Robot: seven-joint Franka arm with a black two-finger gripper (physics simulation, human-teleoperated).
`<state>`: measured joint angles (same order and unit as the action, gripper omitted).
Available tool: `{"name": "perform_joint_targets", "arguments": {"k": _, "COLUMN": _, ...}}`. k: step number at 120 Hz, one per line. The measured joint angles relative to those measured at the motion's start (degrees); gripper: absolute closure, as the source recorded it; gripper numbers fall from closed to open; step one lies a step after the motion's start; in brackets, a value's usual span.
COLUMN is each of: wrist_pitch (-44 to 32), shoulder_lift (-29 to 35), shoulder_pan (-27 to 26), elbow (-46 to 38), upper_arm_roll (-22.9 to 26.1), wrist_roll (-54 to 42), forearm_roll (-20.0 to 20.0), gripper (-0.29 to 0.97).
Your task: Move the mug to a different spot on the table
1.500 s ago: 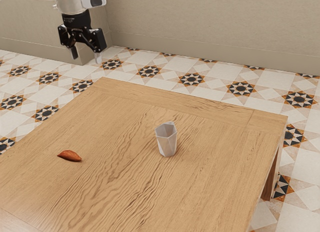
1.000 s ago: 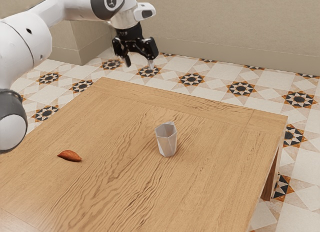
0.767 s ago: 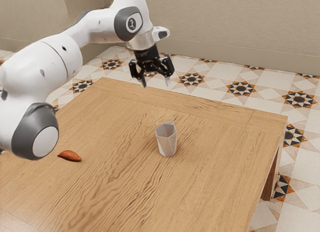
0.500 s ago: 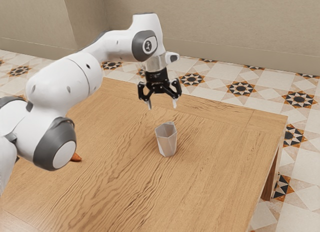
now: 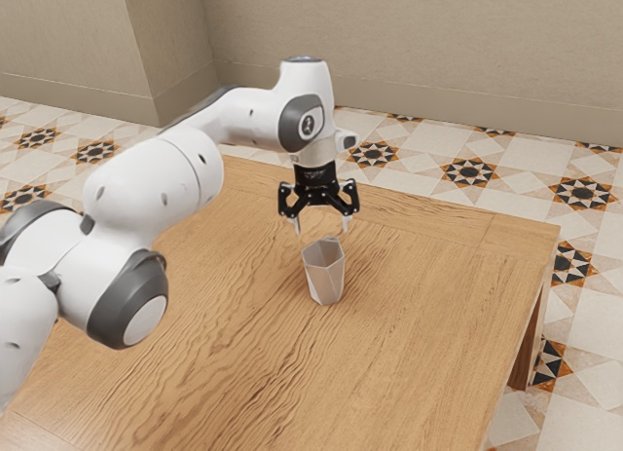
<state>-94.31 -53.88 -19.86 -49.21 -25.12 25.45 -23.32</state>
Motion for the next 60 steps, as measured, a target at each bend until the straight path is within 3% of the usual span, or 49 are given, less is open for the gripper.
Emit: {"name": "perform_joint_targets", "arguments": {"k": 60, "wrist_pitch": -8.18, "shoulder_lift": -4.05, "shoulder_pan": -0.36, "elbow": -0.61, "upper_arm_roll": 1.15, "wrist_roll": -9.35, "forearm_roll": 2.35, "gripper": 0.0}}
